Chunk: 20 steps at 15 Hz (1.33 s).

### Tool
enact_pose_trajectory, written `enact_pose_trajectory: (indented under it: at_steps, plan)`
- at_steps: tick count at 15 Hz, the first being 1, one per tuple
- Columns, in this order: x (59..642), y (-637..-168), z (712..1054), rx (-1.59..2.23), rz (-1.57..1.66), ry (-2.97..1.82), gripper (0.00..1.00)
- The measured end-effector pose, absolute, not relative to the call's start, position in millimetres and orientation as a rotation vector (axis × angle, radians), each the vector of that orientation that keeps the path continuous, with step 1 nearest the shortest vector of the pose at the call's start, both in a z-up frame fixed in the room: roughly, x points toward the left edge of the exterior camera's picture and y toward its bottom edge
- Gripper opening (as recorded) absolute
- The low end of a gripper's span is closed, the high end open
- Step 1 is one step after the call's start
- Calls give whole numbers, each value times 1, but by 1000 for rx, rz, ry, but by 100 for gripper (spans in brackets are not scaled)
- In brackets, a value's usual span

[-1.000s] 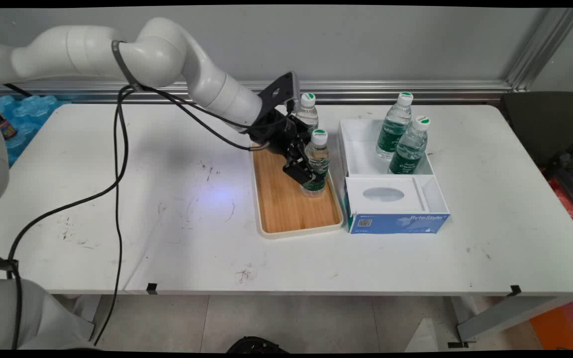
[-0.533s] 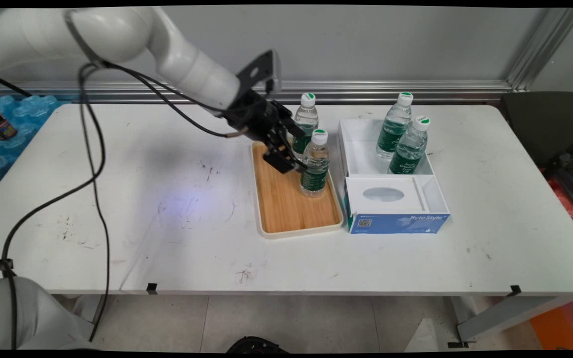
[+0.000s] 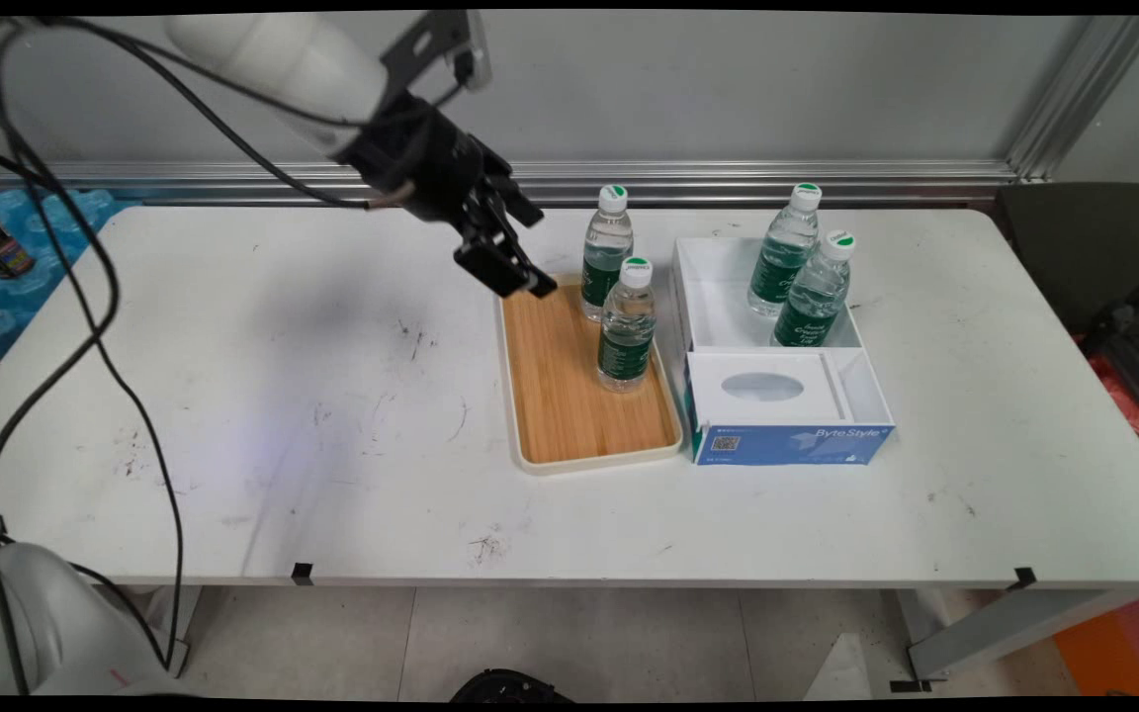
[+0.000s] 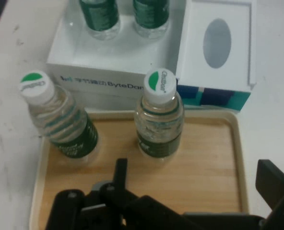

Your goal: Pick up the green bottle from the white box

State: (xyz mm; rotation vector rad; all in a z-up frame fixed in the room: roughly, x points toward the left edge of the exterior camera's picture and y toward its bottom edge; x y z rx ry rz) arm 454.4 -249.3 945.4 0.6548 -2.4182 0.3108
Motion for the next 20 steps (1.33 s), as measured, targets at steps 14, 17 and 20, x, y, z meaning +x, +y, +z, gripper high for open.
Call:
enact_pose_trajectory:
  at_steps: [14, 17, 20]
  plan:
    - [326, -285, 965, 920, 339, -2305, 100]
    - [287, -314, 941, 952, 340, -2290, 100]
    - [257, -340, 916, 983, 331, -2282, 100]
